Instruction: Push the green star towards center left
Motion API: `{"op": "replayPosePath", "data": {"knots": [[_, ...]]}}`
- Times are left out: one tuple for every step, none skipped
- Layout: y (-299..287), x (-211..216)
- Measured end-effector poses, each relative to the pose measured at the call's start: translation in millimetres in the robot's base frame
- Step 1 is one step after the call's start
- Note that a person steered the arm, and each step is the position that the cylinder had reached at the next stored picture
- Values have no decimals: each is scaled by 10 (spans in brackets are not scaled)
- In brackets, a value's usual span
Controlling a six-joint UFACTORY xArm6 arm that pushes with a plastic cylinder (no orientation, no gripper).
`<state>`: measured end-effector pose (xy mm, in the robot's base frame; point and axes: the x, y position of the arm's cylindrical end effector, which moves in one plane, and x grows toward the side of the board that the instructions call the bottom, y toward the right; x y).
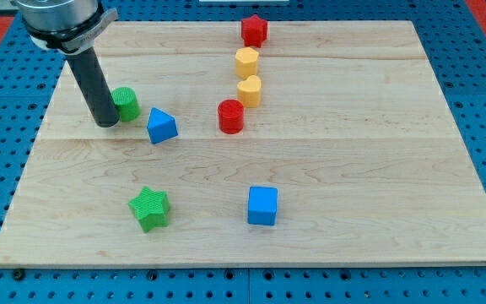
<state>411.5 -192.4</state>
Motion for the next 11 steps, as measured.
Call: {"op": "replayPosePath", "data": {"knots": [[-278, 411], [-197, 1075], [-968, 1460], [-315, 1985], [362, 2068], [879, 1919], [1121, 1693], [823, 1453], [342, 1420], [96, 1242], [33, 823]]}}
